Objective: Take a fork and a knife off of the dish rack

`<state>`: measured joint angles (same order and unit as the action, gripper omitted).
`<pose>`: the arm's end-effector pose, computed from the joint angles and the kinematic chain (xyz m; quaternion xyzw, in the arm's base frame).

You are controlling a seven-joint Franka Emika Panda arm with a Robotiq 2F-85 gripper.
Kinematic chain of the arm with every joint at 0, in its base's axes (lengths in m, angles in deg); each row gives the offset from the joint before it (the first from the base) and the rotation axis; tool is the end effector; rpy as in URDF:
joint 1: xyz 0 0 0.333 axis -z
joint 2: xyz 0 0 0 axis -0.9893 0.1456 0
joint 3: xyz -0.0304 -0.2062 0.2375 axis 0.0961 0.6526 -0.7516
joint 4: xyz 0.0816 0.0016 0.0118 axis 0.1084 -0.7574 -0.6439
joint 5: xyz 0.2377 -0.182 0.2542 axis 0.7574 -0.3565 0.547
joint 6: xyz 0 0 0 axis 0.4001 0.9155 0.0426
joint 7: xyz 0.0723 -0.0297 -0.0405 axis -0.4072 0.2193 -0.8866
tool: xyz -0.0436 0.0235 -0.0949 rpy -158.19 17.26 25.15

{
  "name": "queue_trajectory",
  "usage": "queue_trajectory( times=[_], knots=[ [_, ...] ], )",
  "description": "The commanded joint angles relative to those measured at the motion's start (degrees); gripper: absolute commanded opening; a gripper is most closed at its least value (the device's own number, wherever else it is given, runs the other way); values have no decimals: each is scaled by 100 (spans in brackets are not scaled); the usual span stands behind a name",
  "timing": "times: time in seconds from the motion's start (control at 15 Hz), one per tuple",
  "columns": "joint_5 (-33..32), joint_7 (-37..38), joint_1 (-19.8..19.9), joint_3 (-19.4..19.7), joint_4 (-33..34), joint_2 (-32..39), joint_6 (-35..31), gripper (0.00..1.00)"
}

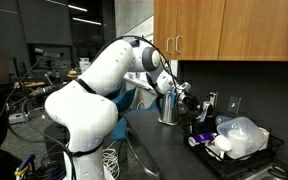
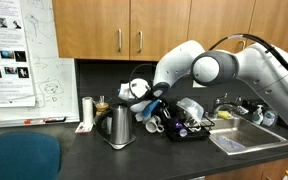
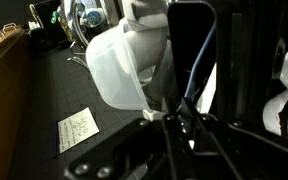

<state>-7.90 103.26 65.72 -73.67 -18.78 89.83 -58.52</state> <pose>0.6997 0.0696 0.2506 0.8150 -0.2136 0.0591 0.5354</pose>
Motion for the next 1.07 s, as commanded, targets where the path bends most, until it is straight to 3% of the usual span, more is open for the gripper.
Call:
queue_trajectory(
  times=[0.0, 0.33, 0.4, 0.53, 1.0],
  knots=[
    [-33, -74, 17, -30, 157, 79, 92, 0],
    [53, -66, 61, -92, 155, 60, -13, 0],
    [141, -69, 93, -141, 163, 51, -65, 26],
    [258, -69, 113, -189, 175, 45, -142, 30],
    [570, -101, 107, -180, 182, 44, -301, 77]
  ],
)
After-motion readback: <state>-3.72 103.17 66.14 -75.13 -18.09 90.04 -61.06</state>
